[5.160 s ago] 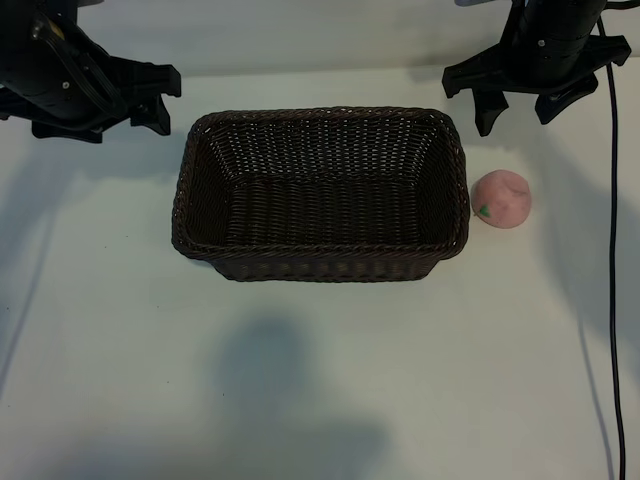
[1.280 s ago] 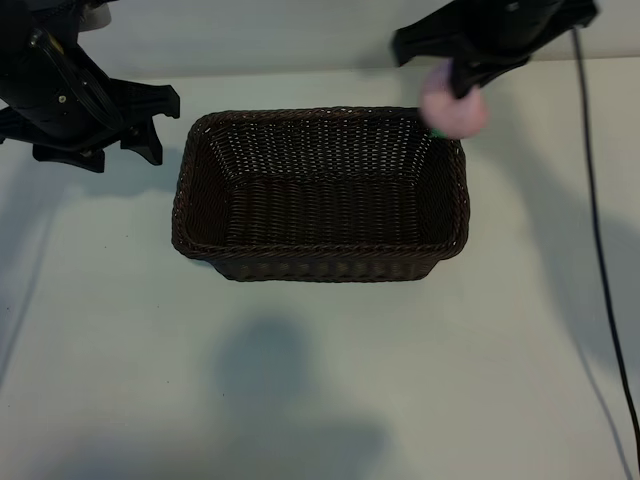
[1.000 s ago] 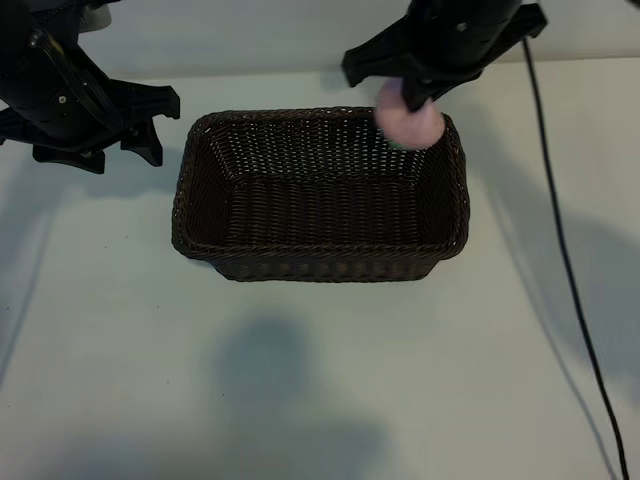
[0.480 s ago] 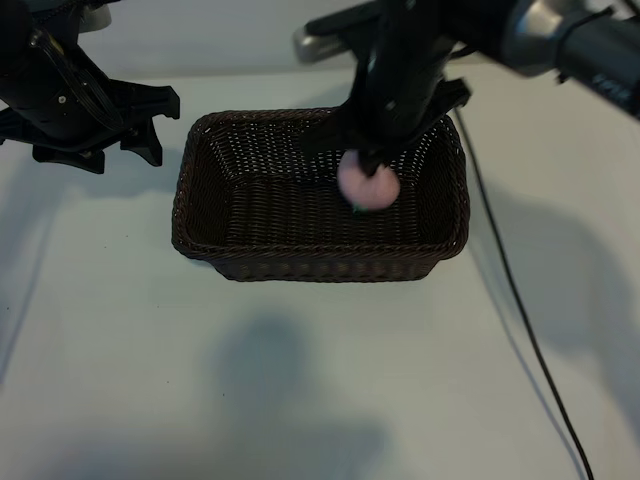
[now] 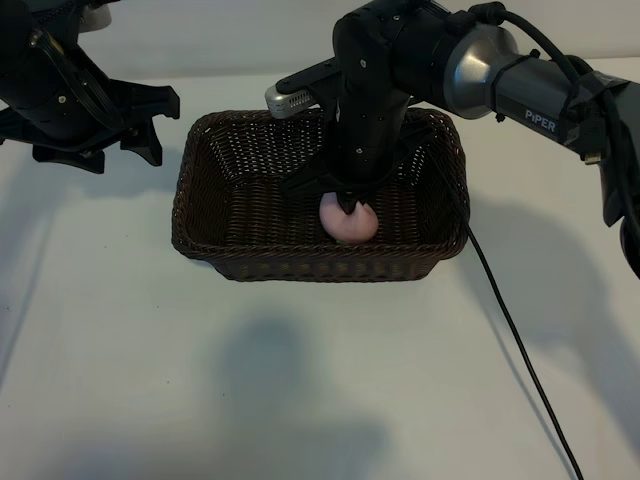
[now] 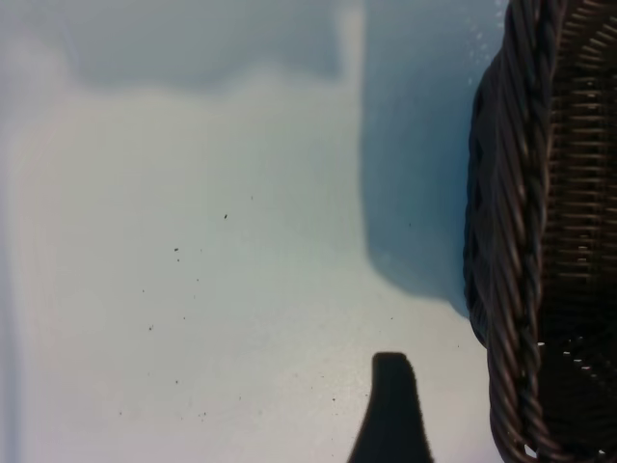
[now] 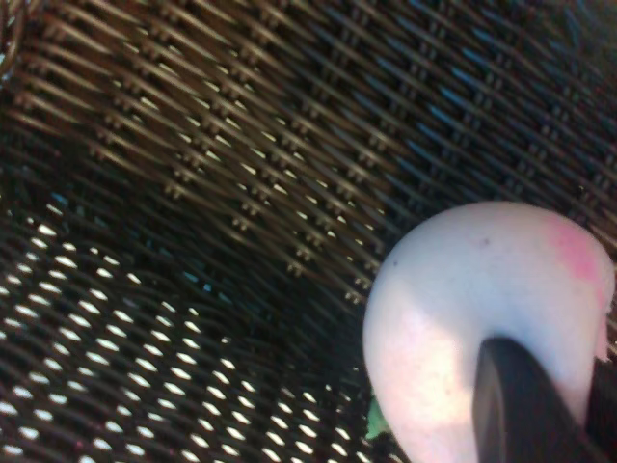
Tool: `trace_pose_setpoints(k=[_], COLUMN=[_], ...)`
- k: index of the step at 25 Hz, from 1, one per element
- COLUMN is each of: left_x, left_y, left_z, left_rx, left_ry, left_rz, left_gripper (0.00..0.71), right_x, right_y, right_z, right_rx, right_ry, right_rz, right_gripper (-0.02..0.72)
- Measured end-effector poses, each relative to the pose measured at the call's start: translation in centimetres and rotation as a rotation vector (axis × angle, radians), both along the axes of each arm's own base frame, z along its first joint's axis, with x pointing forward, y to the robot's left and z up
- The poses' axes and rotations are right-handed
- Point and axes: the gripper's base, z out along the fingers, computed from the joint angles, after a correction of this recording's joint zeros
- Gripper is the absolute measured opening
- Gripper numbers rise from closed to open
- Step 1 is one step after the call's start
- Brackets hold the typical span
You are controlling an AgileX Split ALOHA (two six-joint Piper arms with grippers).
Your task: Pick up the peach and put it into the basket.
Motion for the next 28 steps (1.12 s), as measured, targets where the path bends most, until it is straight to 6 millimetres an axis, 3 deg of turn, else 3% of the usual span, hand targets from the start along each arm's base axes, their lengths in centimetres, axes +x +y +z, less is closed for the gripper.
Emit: trace_pose_setpoints(k=[4, 6, 11, 14, 20, 28], left_x=[0.0, 0.0, 0.0, 0.0, 0.0, 0.0], left_y=[0.0, 0.0, 0.0, 0.0, 0.0, 0.0], left_z=[0.0, 0.0, 0.0, 0.0, 0.0, 0.0], left_rx=[0.0, 0.0, 0.0, 0.0, 0.001, 0.001], left_ry=[0.0, 0.0, 0.0, 0.0, 0.0, 0.0], left_rz=[0.0, 0.0, 0.0, 0.0, 0.0, 0.0], left_gripper=[0.531, 0.531, 0.531, 0.531, 0.531, 0.531], right_x=[0.0, 0.0, 0.1, 0.1, 0.5, 3.3], right_y=[0.0, 0.0, 0.0, 0.0, -0.5, -4.6], right_z=[0.0, 0.2, 3.1, 4.7, 5.8, 6.4], right_rx=[-0.002, -0.001, 0.024, 0.02, 0.0, -0.003], right_ry=[-0.002, -0.005, -0.04, -0.039, -0.046, -0.056], right_rz=[0.001, 0.001, 0.005, 0.009, -0.001, -0.113], right_gripper=[0.216, 0.332, 0.545, 0.57, 0.56, 0.558])
